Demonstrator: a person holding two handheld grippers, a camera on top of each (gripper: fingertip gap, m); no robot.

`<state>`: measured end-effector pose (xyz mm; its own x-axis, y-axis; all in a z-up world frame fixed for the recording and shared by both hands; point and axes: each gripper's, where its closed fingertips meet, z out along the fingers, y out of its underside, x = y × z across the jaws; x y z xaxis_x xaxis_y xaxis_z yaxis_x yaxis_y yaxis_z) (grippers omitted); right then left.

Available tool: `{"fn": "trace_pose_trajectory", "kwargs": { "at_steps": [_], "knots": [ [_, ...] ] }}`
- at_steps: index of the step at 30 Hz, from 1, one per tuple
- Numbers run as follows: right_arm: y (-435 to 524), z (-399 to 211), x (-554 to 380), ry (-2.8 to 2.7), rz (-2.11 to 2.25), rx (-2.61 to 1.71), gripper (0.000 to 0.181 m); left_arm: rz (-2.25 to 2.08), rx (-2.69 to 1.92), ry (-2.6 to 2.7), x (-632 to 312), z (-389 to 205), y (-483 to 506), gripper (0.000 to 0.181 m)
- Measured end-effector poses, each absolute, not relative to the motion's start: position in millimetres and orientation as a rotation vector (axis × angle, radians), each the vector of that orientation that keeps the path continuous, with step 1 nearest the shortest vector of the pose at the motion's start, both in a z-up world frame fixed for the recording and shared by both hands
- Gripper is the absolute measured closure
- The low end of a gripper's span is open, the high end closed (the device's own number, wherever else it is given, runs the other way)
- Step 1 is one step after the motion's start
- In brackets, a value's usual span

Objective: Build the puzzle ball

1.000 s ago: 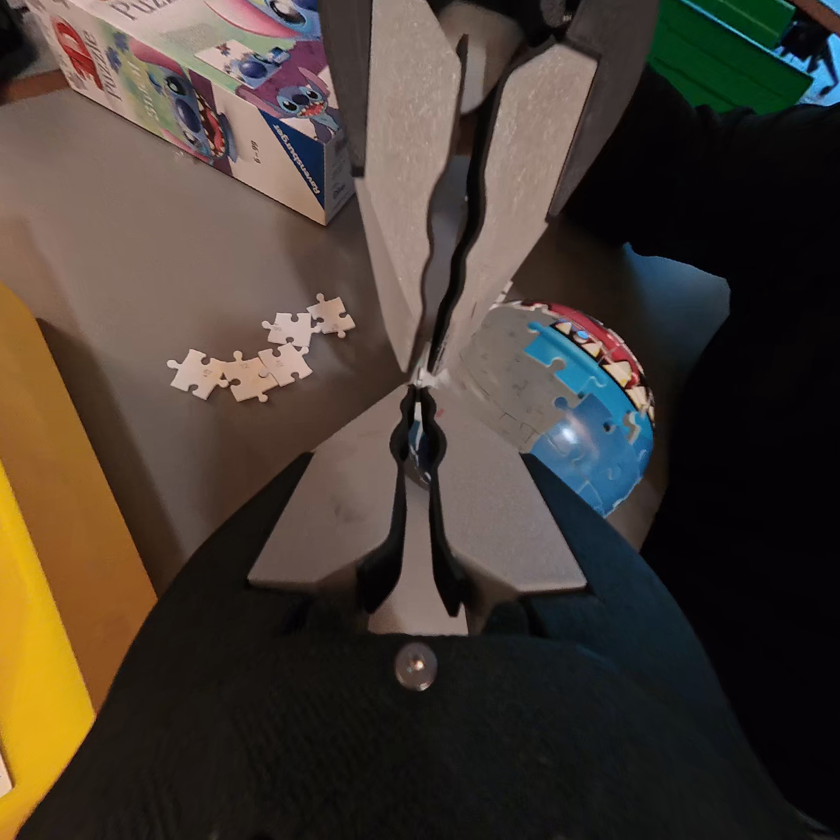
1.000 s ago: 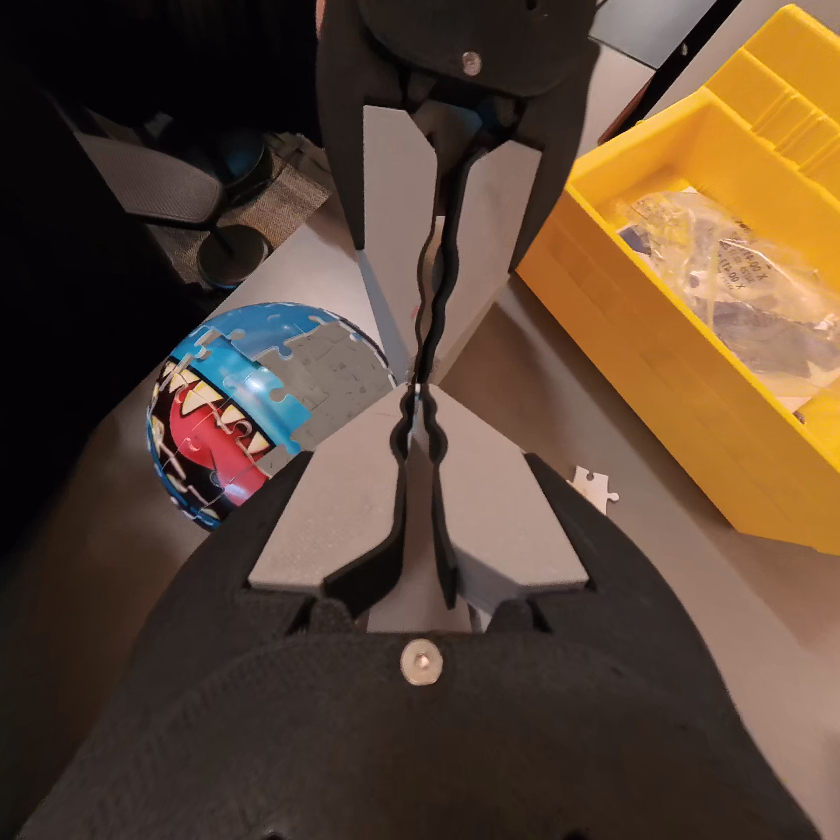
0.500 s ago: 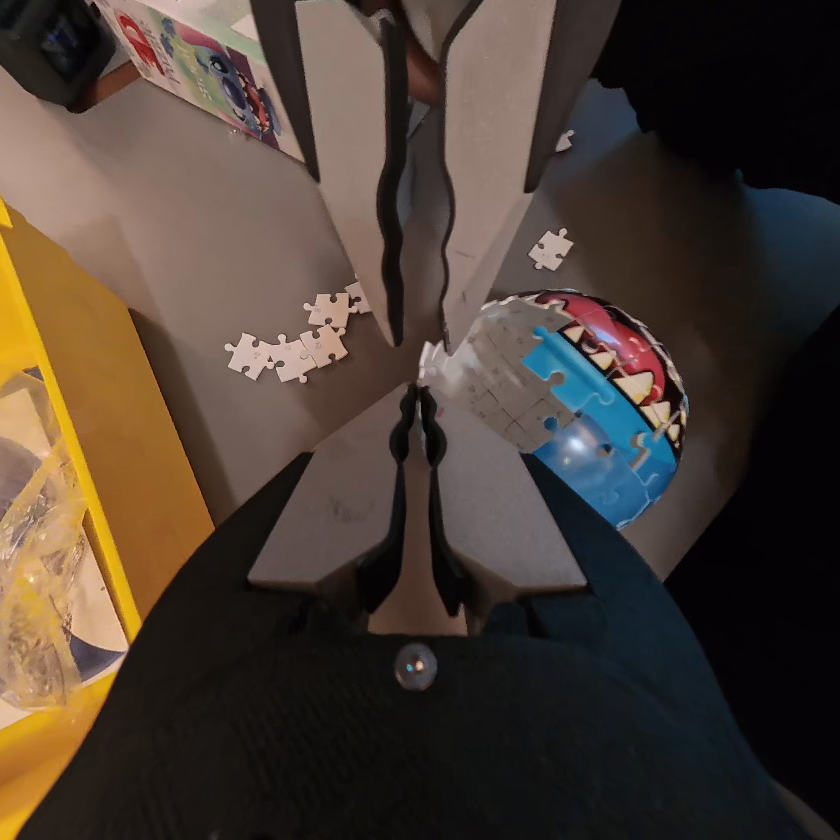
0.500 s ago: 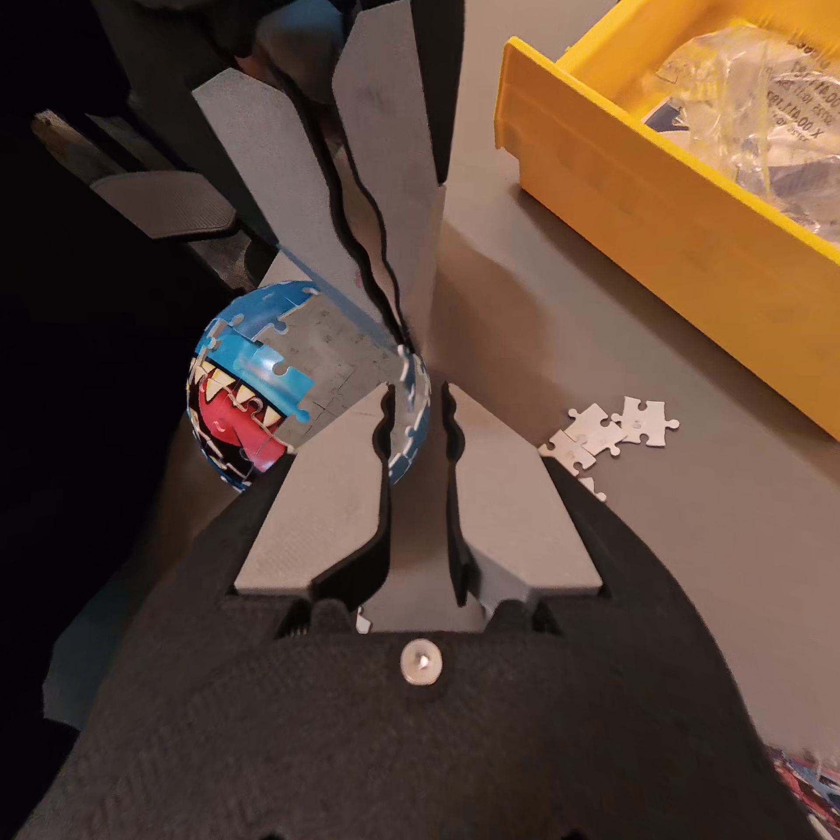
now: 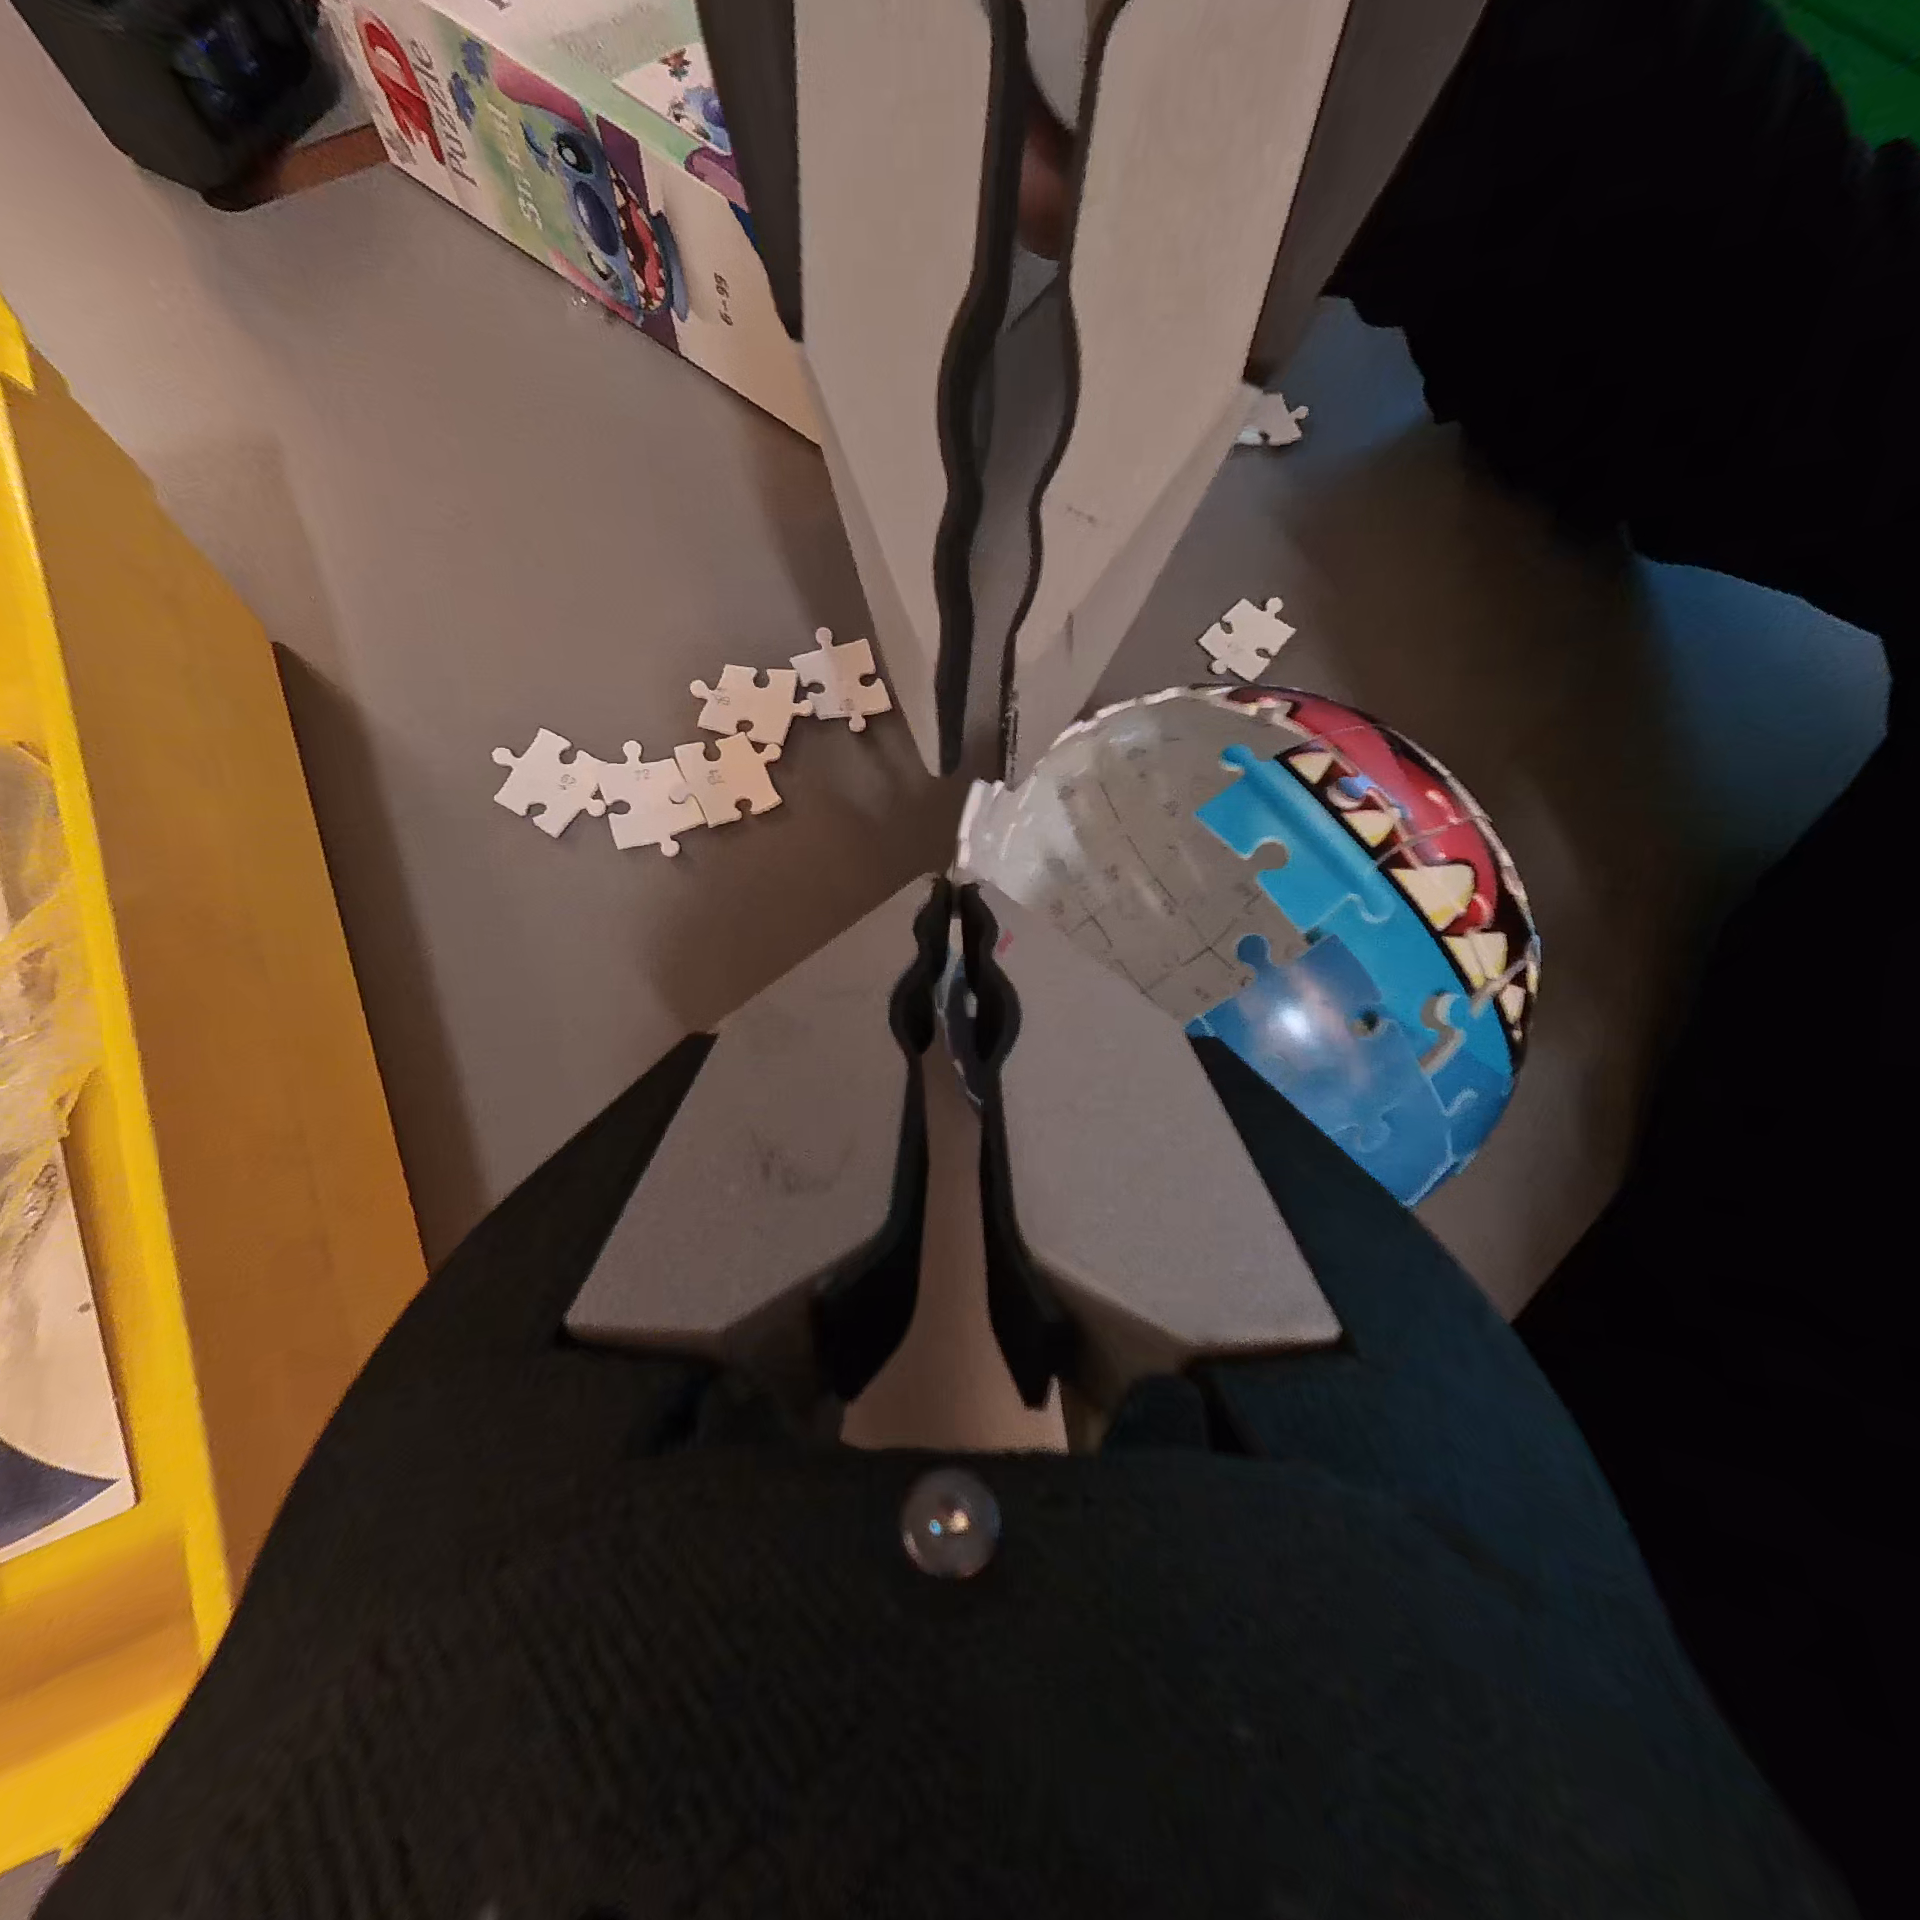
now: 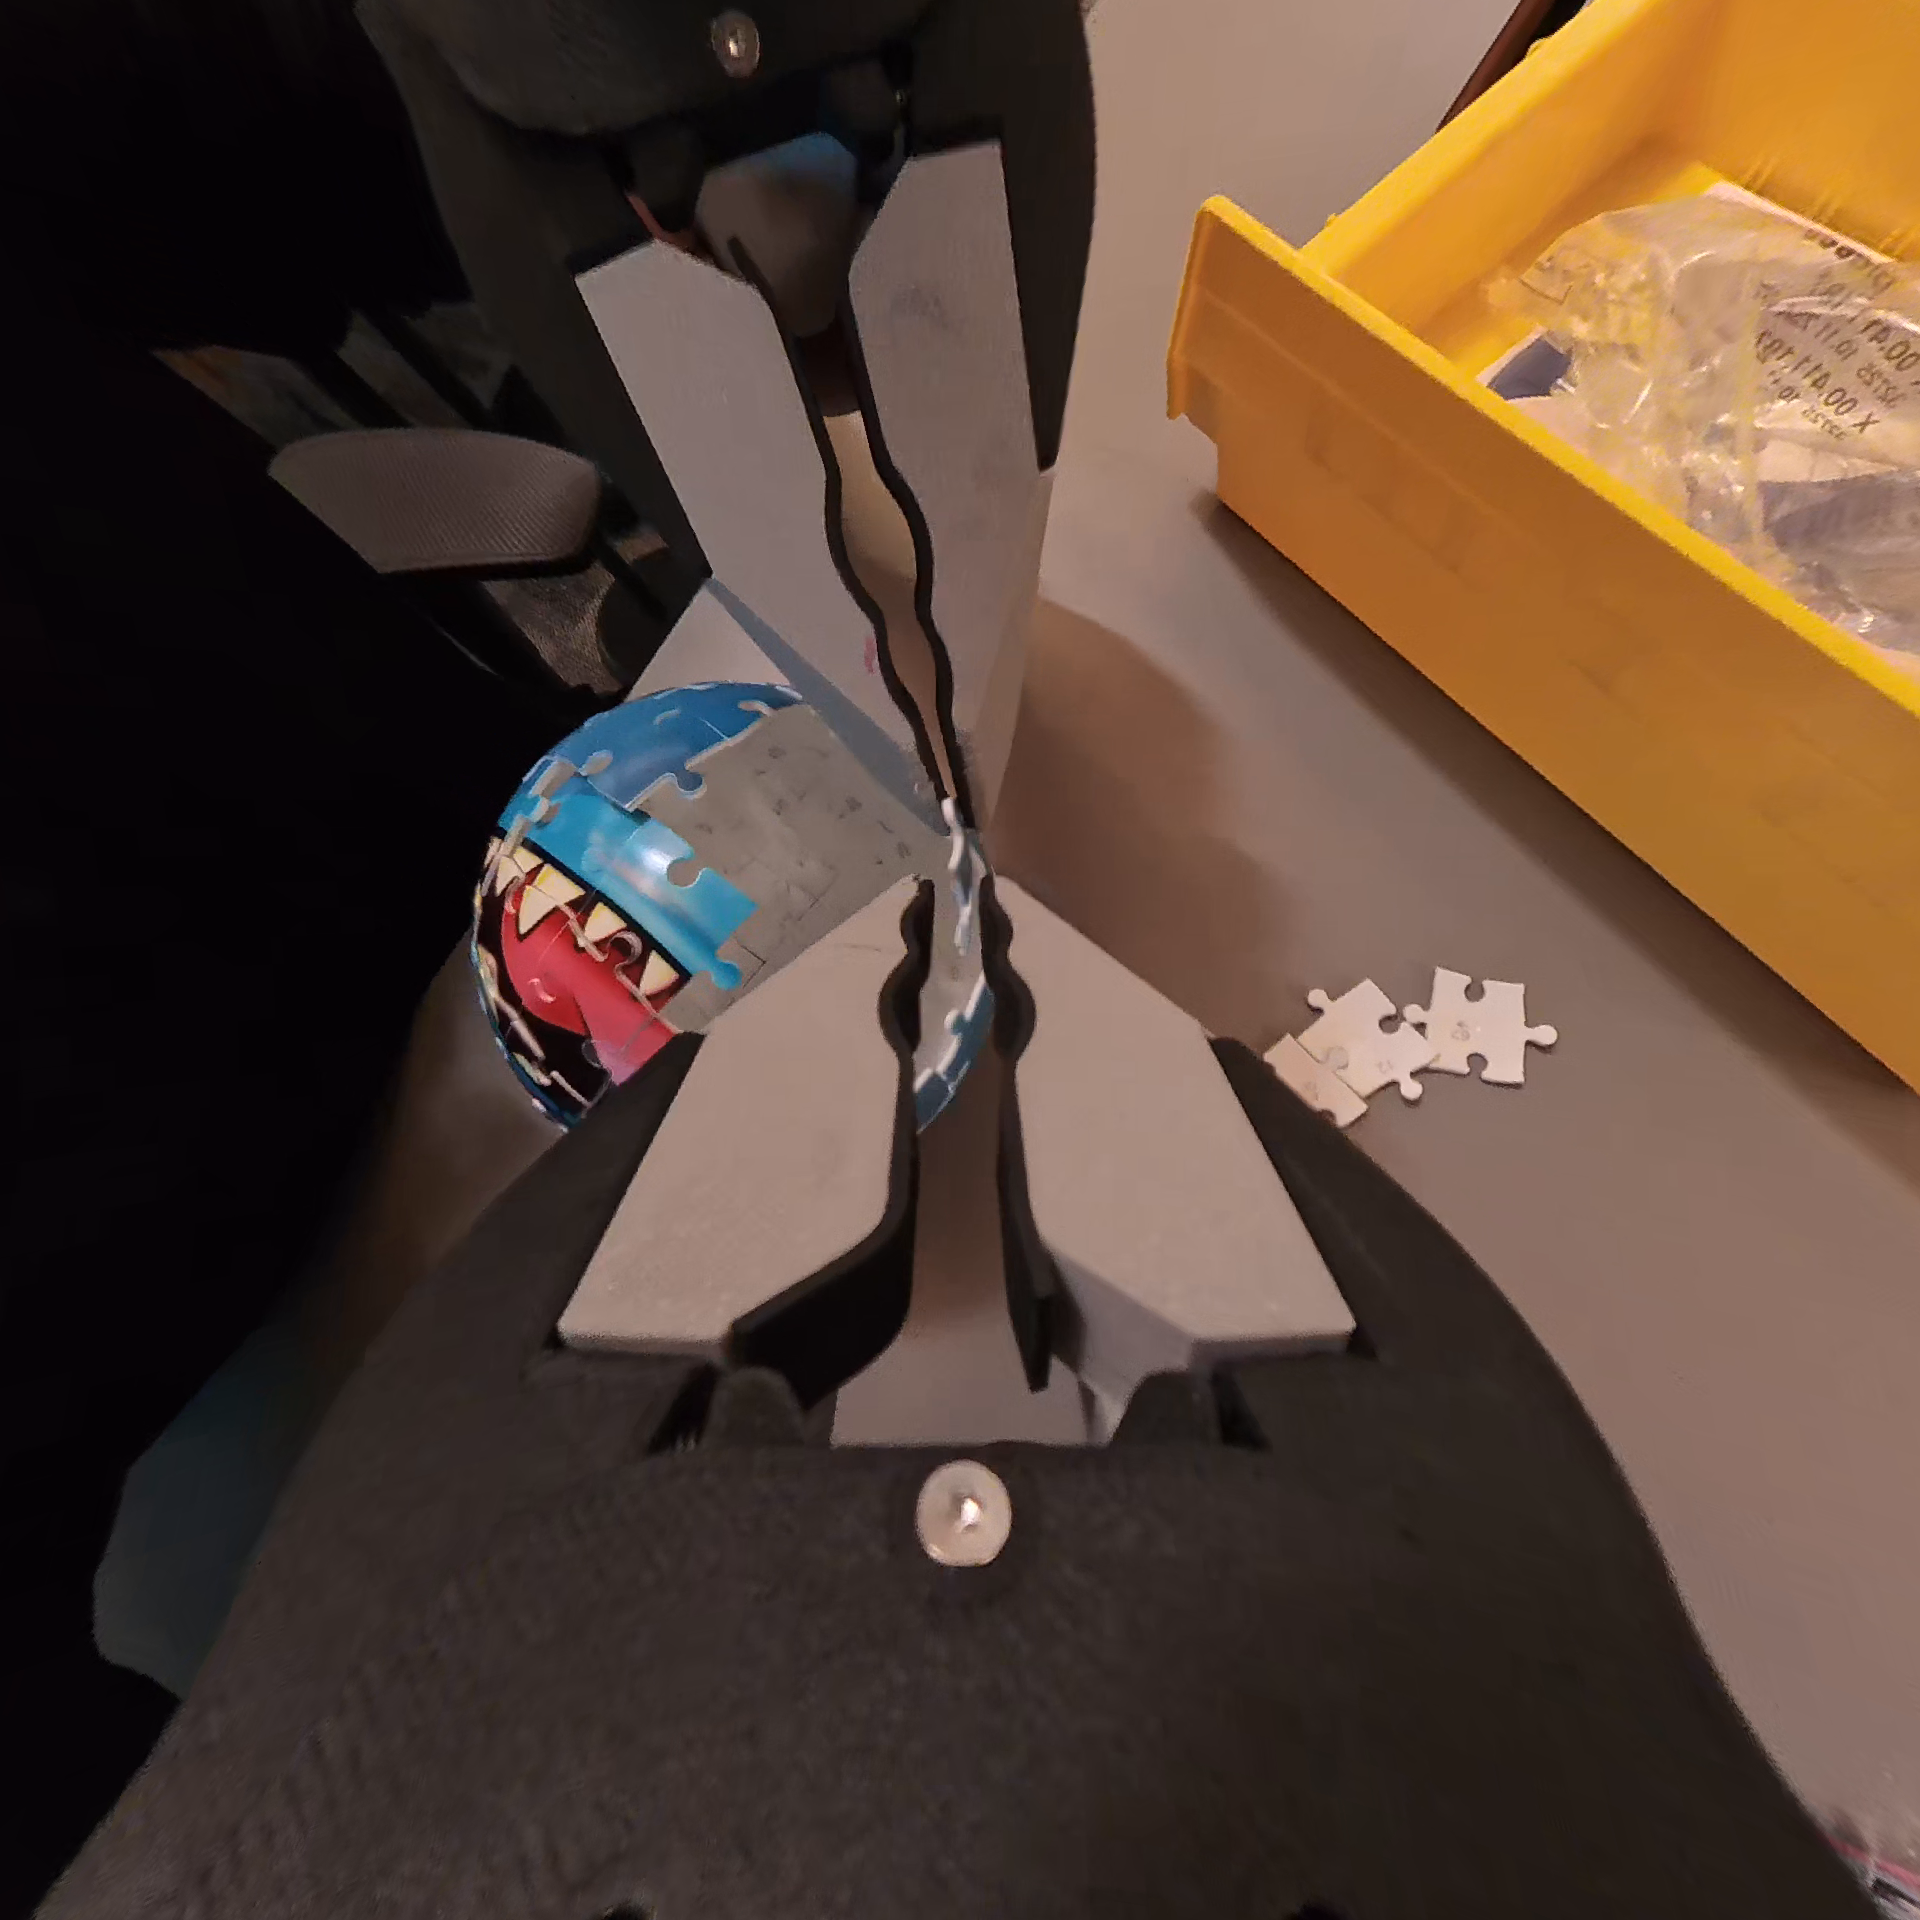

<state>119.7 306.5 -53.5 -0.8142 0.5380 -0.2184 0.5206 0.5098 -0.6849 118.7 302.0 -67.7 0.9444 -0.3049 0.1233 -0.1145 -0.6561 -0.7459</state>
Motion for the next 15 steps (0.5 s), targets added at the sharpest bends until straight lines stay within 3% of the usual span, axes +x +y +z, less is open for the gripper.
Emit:
{"fn": "trace_pose_trajectory", "kwargs": {
  "at_steps": [15],
  "knots": [
    [309.2, -54.0, 115.6, -2.696, 1.244, -0.949, 0.176, -0.319, -2.255, 0.261, 114.8, -66.0, 302.0, 0.181]
  ]
}}
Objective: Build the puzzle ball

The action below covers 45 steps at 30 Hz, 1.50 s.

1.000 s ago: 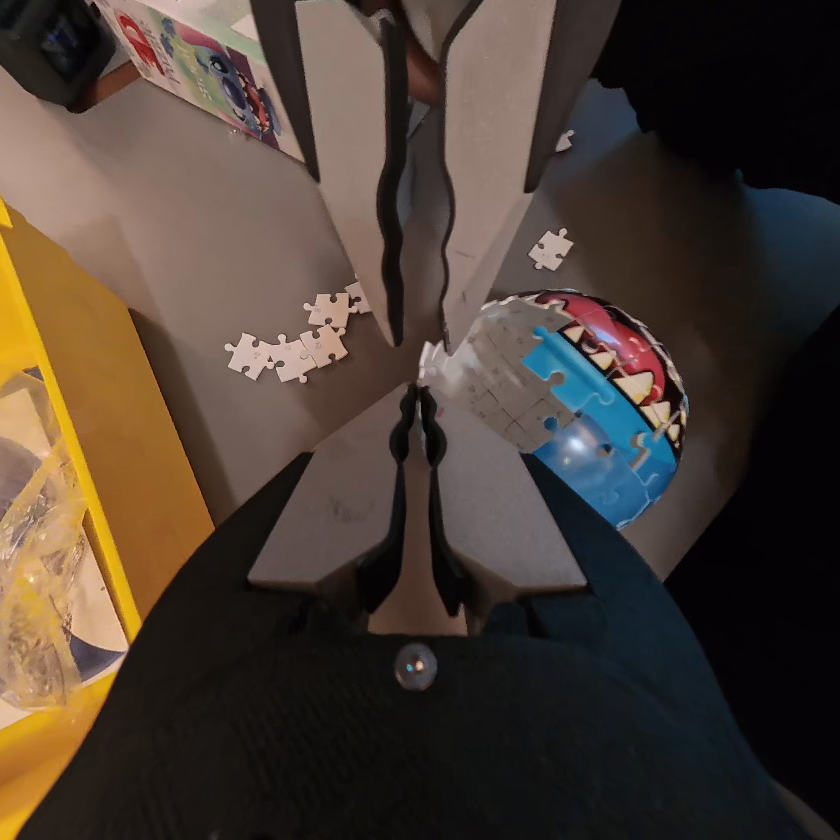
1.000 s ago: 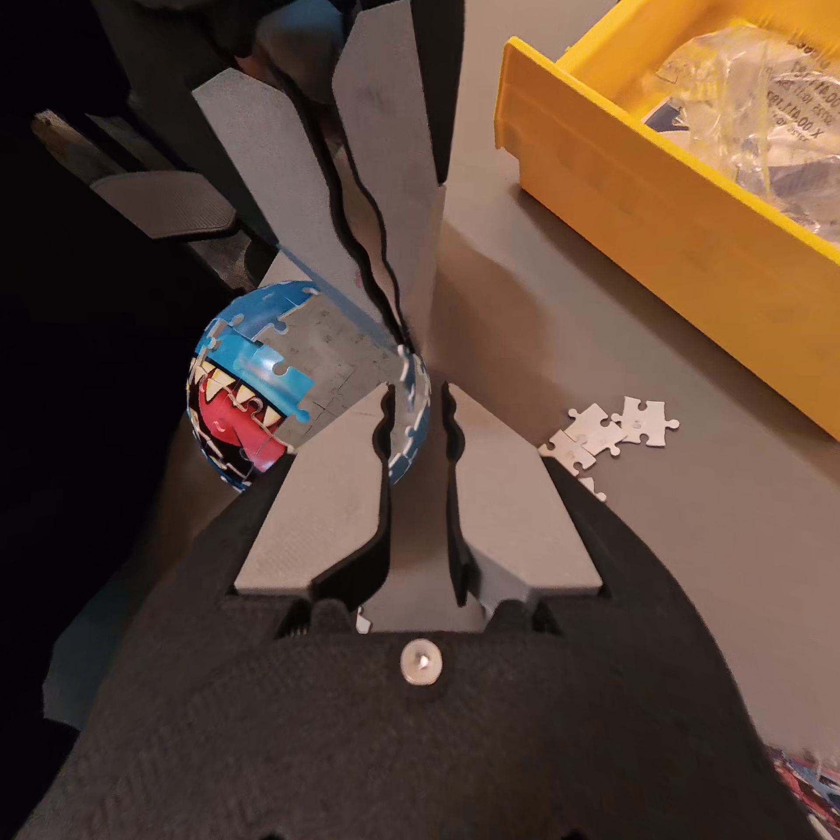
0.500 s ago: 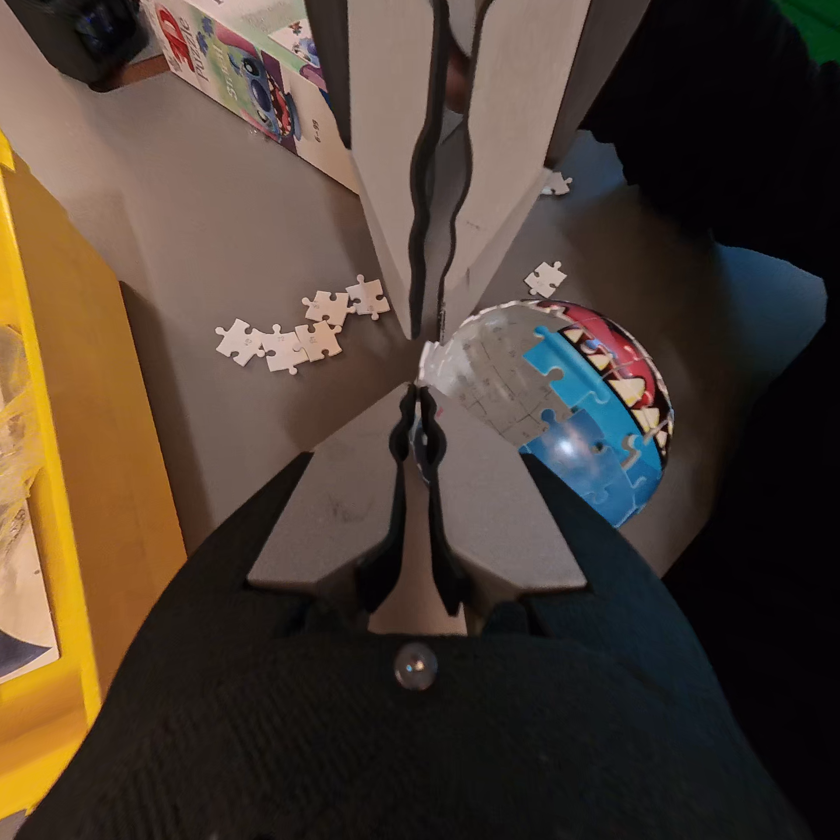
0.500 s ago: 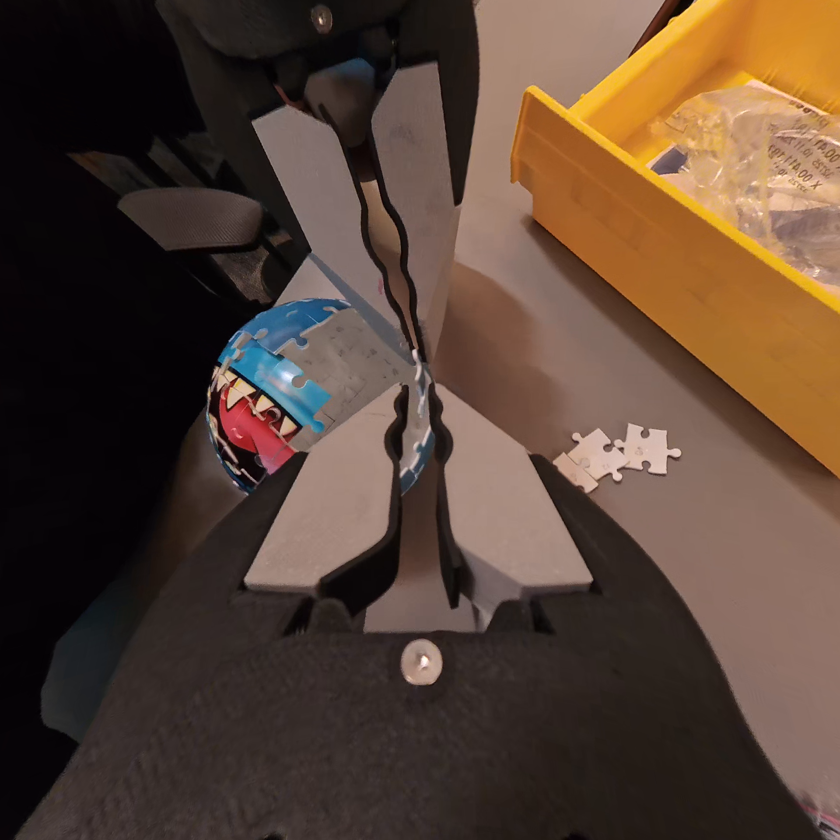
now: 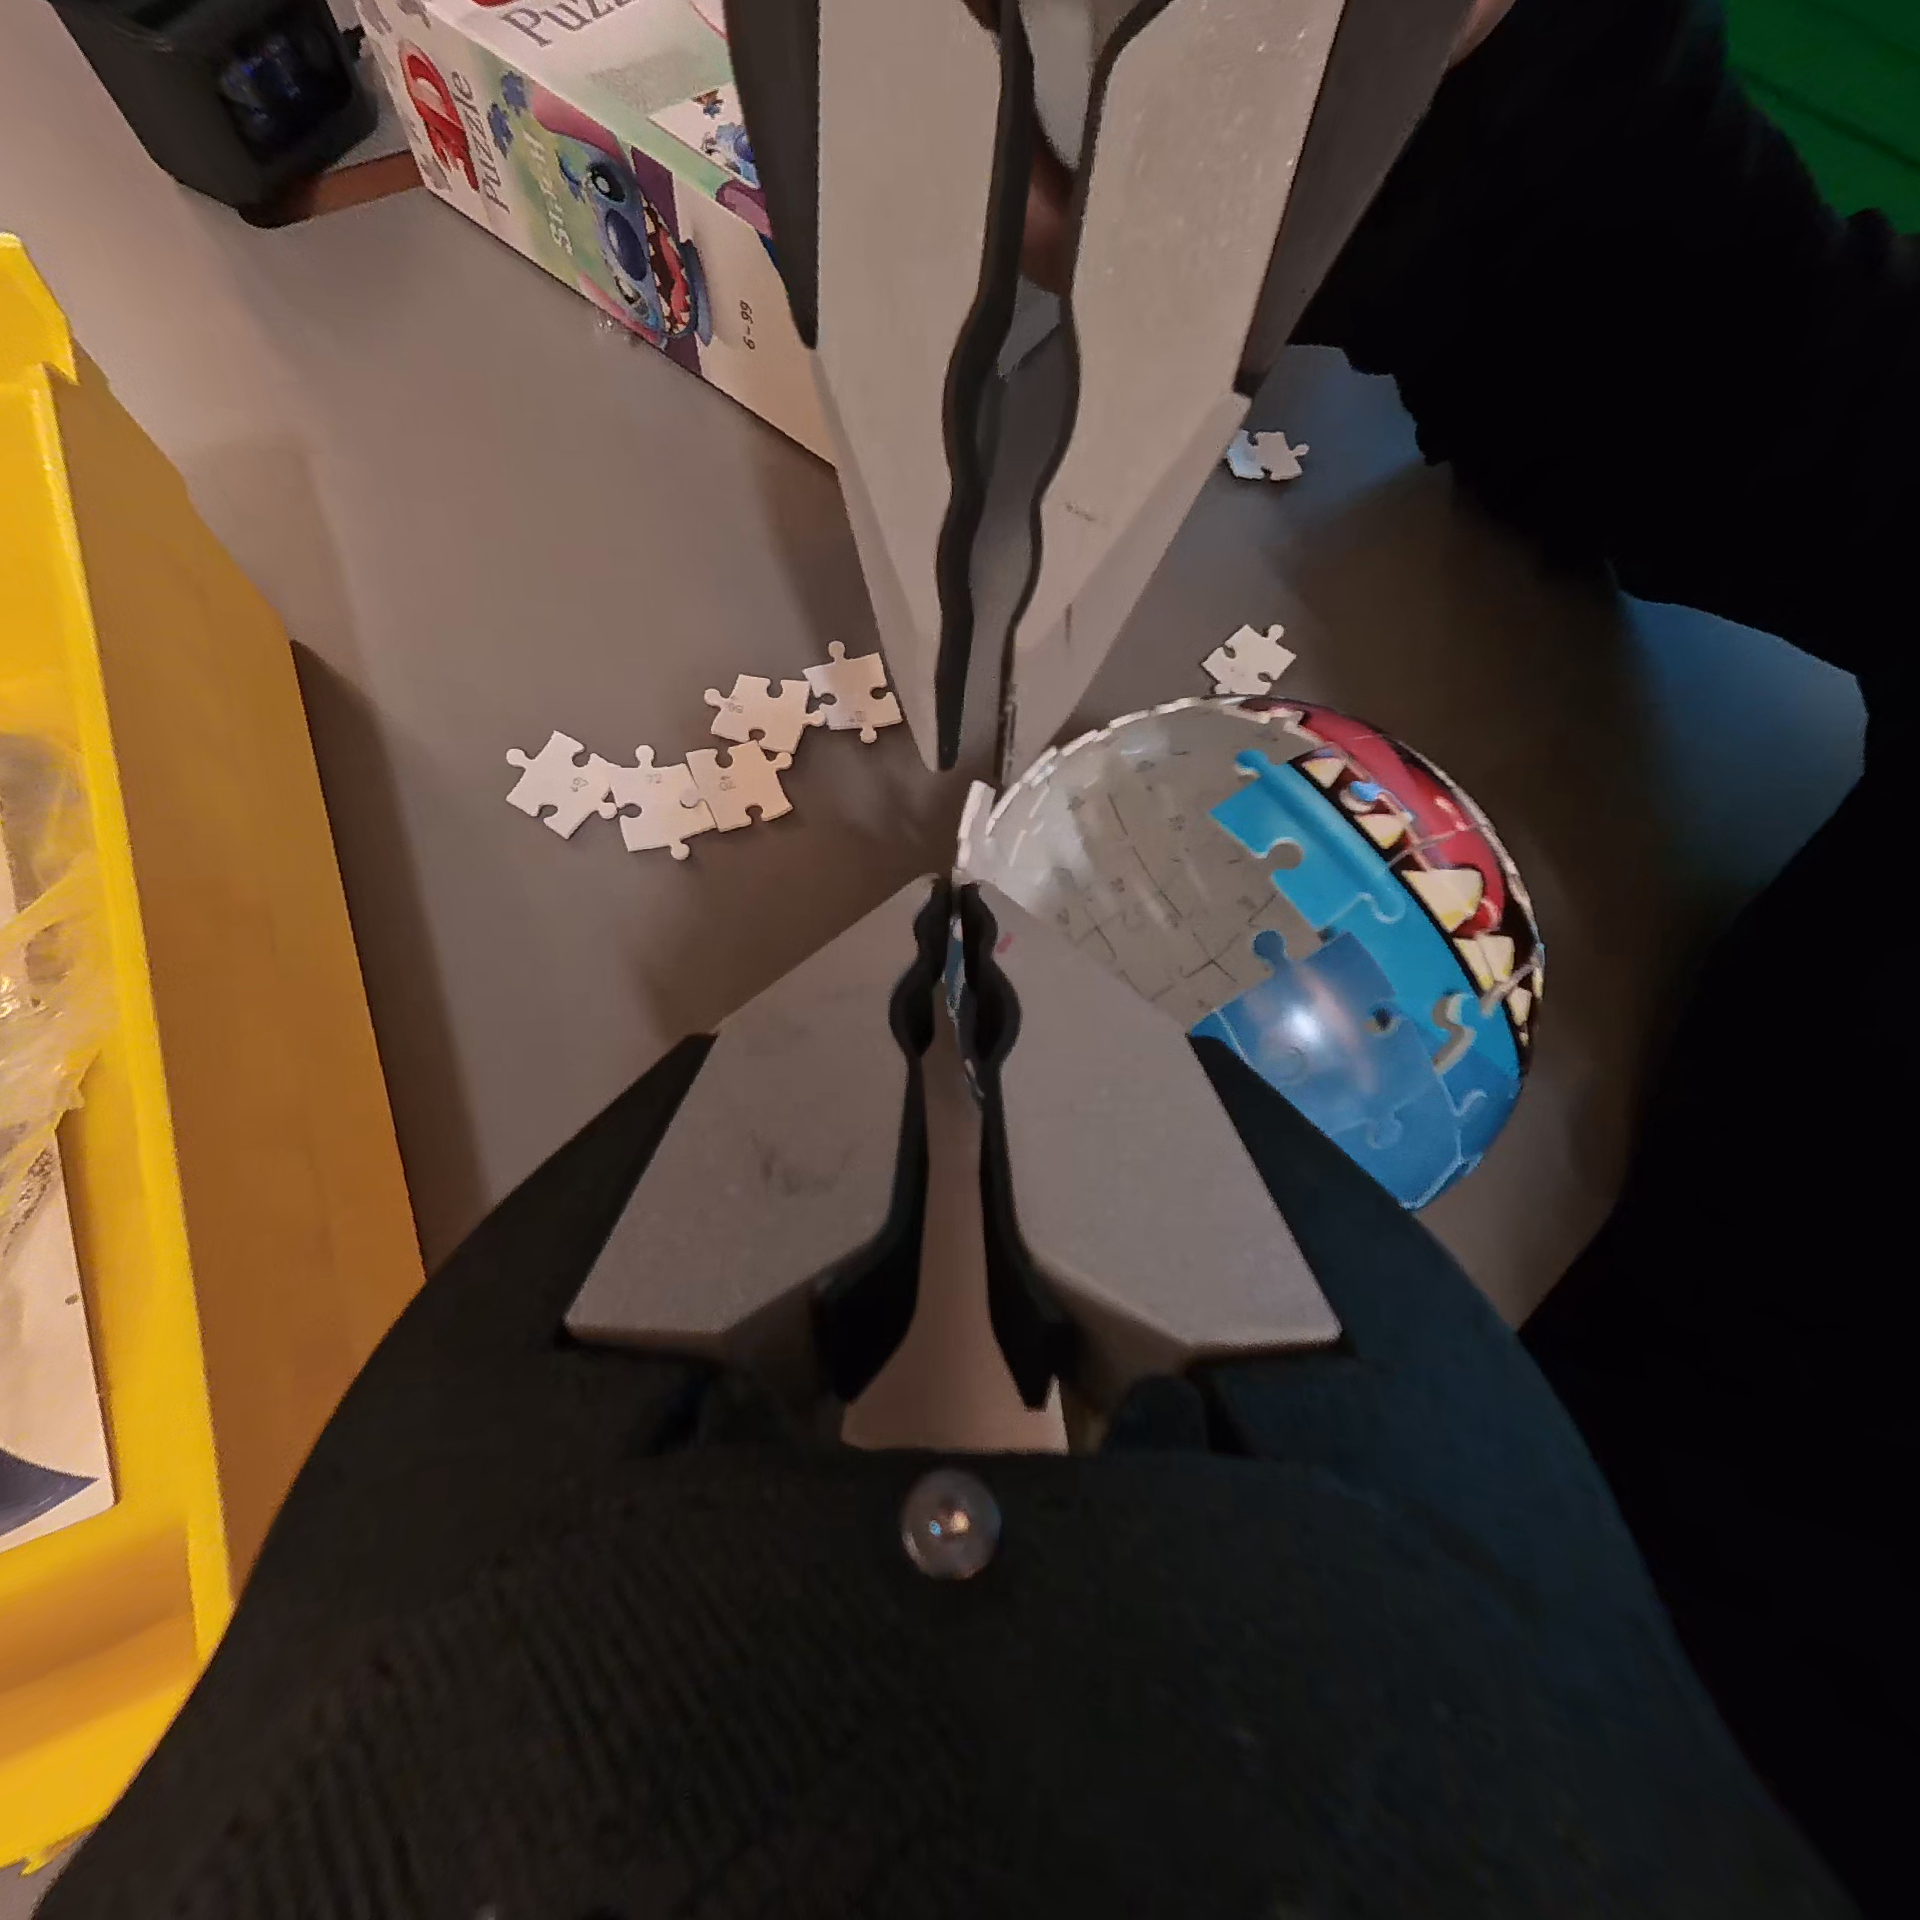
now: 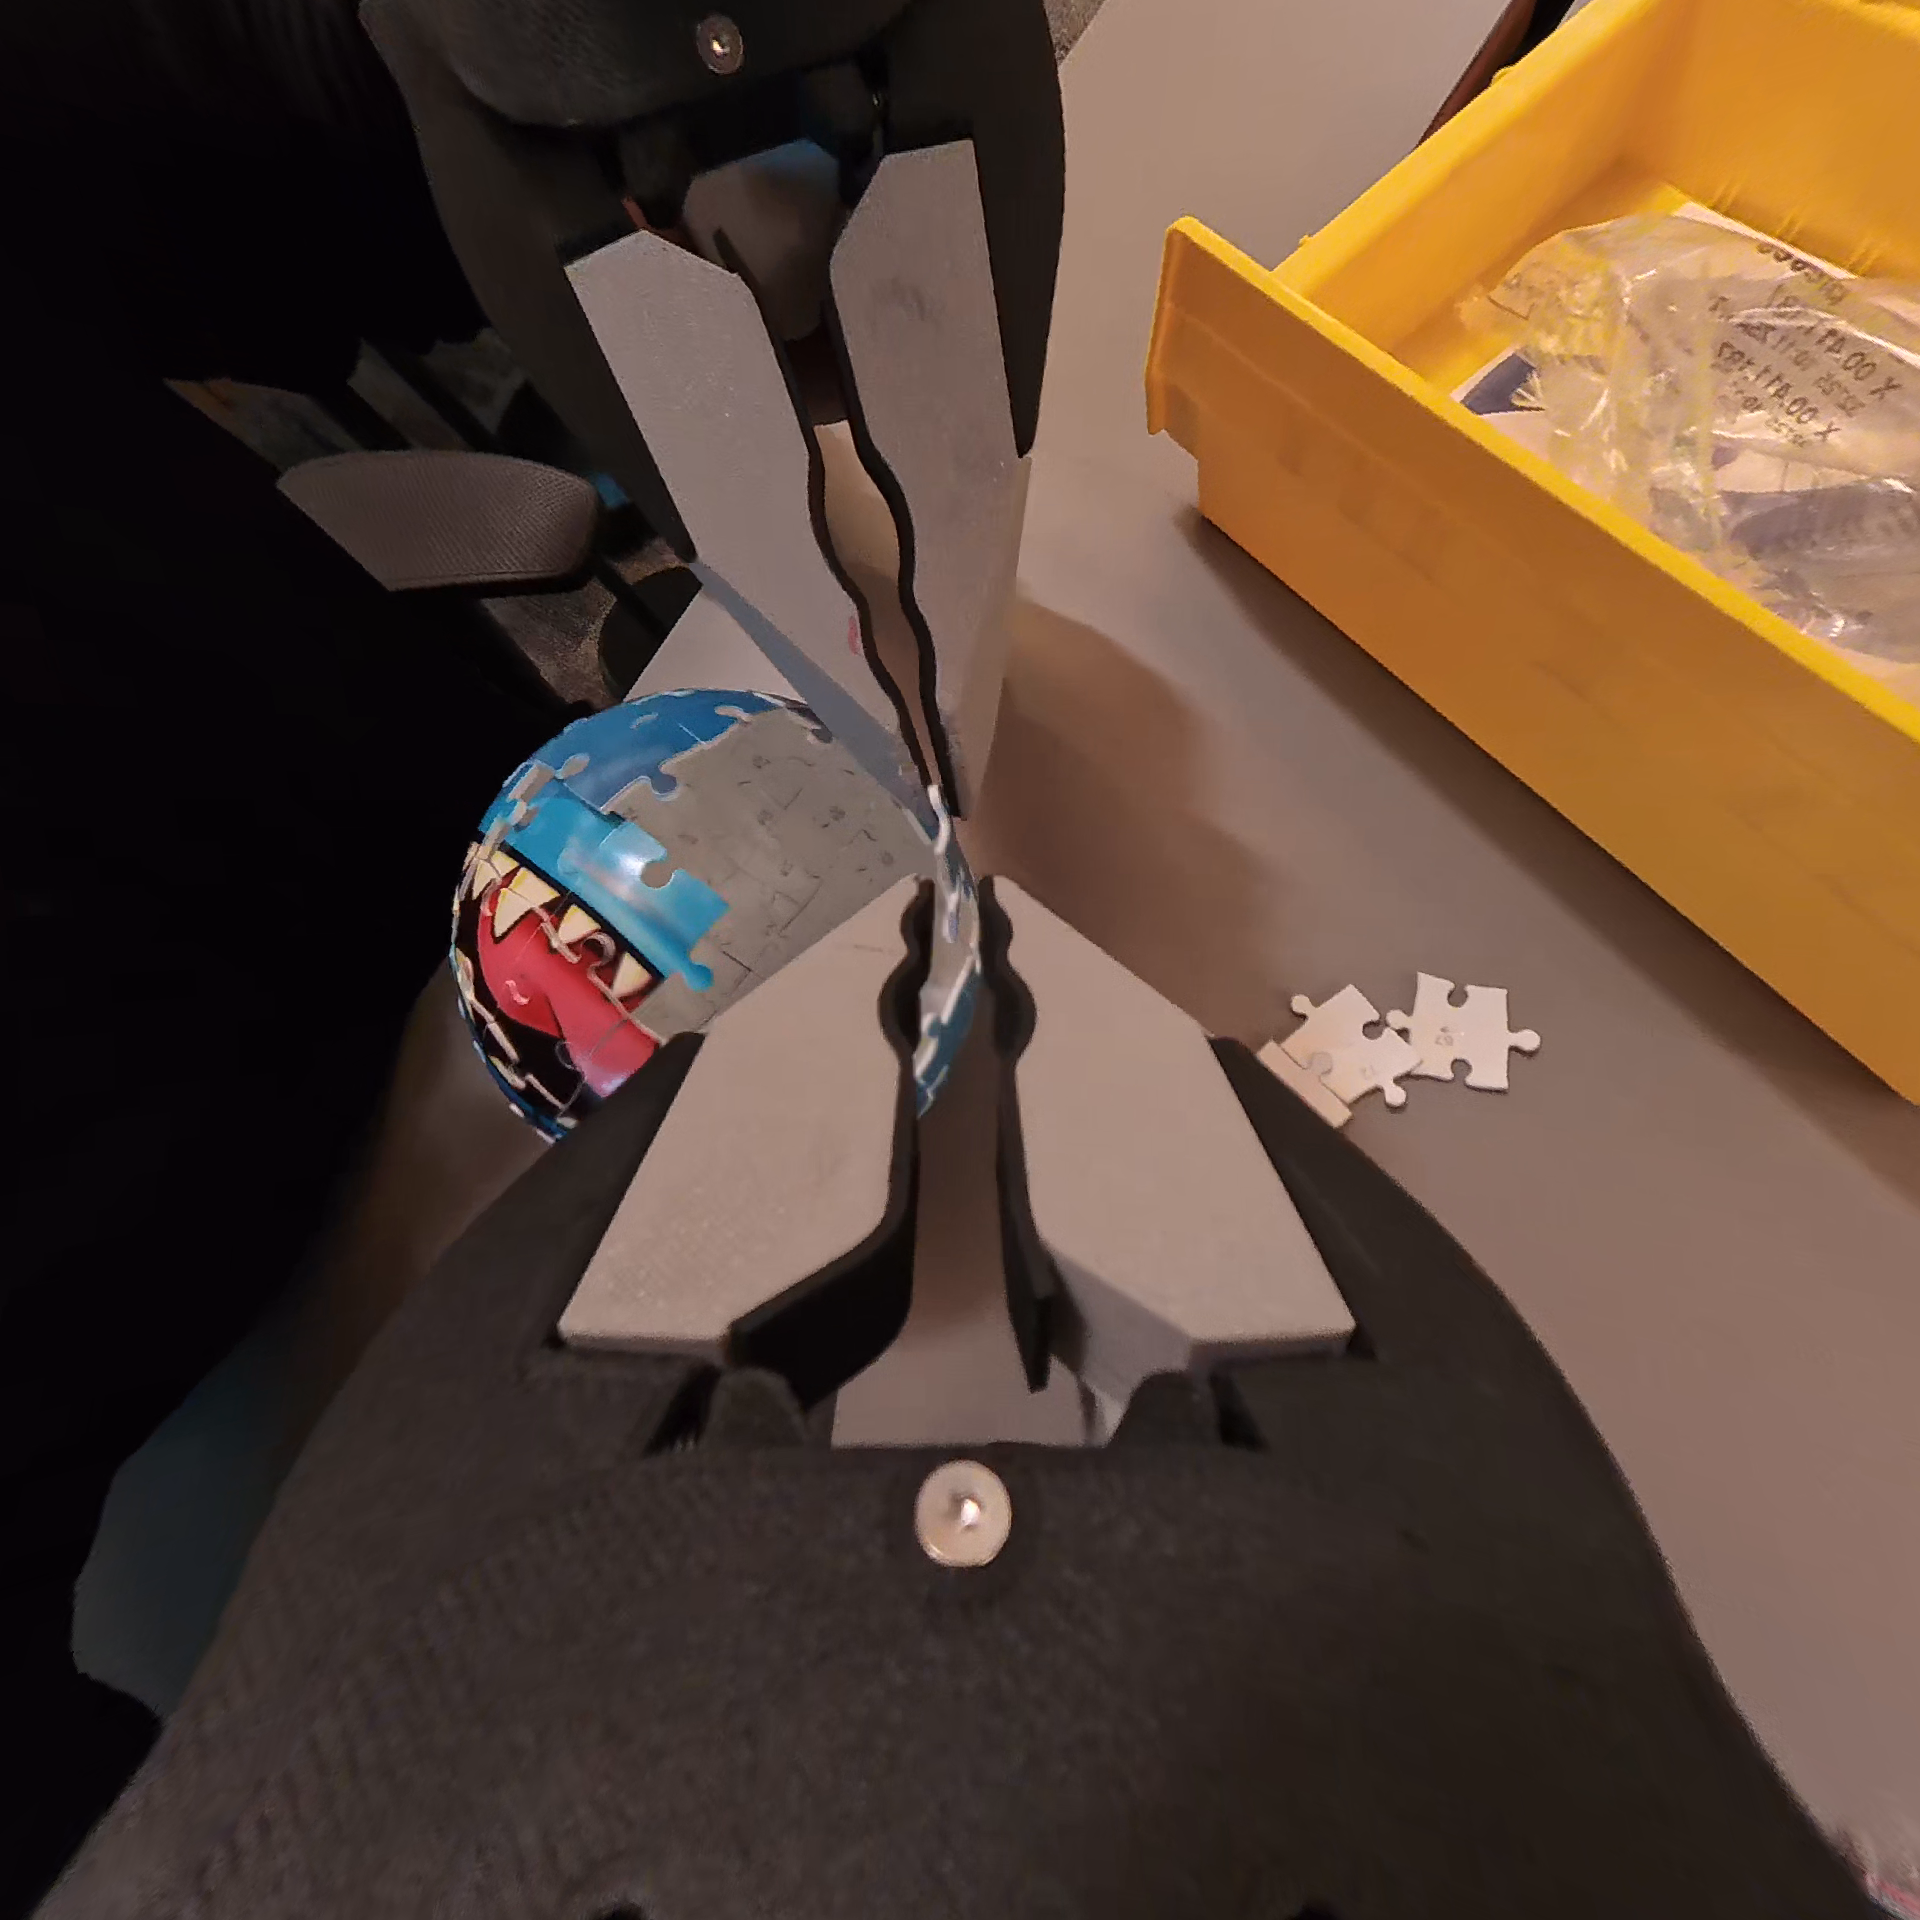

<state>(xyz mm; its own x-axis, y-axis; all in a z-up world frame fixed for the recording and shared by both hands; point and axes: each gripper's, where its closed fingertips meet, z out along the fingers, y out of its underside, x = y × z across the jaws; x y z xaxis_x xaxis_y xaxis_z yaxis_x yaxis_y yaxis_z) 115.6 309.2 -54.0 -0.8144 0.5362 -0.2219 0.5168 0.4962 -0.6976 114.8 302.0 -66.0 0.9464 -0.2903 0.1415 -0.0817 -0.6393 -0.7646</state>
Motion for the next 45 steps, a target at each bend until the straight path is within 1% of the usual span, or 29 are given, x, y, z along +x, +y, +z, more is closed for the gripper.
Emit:
{"fn": "trace_pose_trajectory", "kwargs": {
  "at_steps": [4, 13, 16, 21, 28, 37, 45],
  "knots": [
    [305, -53, 116, -2.698, 1.263, -0.926, 0.181, -0.324, -2.259, 0.261, 116, -68, 303, 0.181],
    [303, -52, 118, -2.693, 1.196, -0.877, 0.181, -0.356, -2.281, 0.276, 119, -67, 300, 0.181],
    [303, -52, 120, -2.698, 1.180, -0.860, 0.181, -0.363, -2.272, 0.286, 121, -62, 300, 0.174],
    [303, -51, 121, -2.696, 1.152, -0.819, 0.181, -0.313, -2.276, 0.320, 120, -58, 303, 0.170],
    [302, -55, 121, -2.706, 1.114, -0.789, 0.181, -0.315, -2.298, 0.349, 123, -64, 305, 0.181],
    [303, -58, 122, -2.713, 1.068, -0.775, 0.181, -0.306, -2.313, 0.373, 124, -63, 303, 0.181],
    [304, -58, 124, -2.718, 1.053, -0.775, 0.181, -0.300, -2.317, 0.379, 125, -62, 303, 0.178]
  ]
}}
